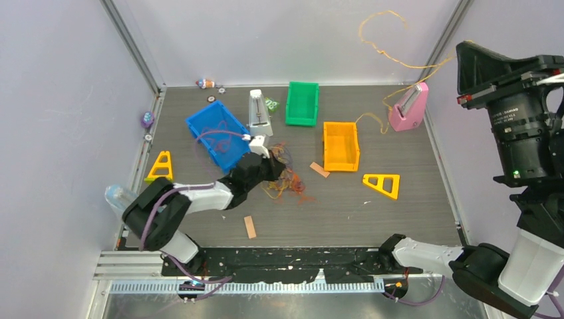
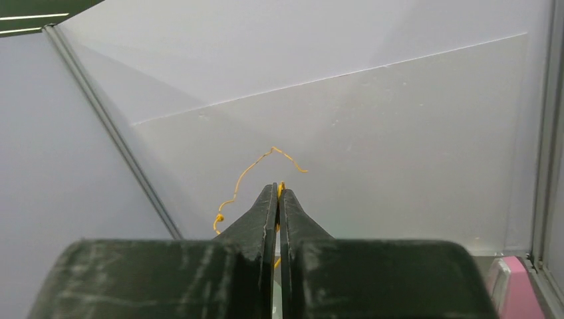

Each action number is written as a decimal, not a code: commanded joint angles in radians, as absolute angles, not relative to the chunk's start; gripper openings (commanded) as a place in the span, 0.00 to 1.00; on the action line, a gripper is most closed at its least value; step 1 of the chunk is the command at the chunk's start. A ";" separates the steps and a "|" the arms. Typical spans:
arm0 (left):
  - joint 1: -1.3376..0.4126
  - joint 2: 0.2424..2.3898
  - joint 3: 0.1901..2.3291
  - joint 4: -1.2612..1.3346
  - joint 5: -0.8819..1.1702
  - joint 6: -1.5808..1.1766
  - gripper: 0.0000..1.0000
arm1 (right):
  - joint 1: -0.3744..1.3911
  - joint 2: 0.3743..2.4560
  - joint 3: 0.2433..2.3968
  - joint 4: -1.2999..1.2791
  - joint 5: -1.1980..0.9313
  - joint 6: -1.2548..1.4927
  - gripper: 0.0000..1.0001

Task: Untangle the cables

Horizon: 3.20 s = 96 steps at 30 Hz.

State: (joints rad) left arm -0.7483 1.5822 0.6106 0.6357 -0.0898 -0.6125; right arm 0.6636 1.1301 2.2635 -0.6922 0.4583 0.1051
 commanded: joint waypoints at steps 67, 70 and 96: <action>-0.639 1.200 0.638 0.103 0.138 -0.302 0.00 | 0.358 2.072 2.148 -0.250 0.098 0.119 0.05; -0.638 1.200 0.638 0.098 0.132 -0.302 0.00 | 0.351 2.064 2.075 -0.235 0.116 0.124 0.05; -0.638 1.178 0.640 0.053 0.119 -0.291 0.00 | 0.364 2.527 2.348 -0.463 0.025 0.187 0.05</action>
State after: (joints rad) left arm -0.6357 1.1999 0.5999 0.0463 0.1314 -0.3126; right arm 0.3557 2.4847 2.2681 -0.3721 0.0643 0.1219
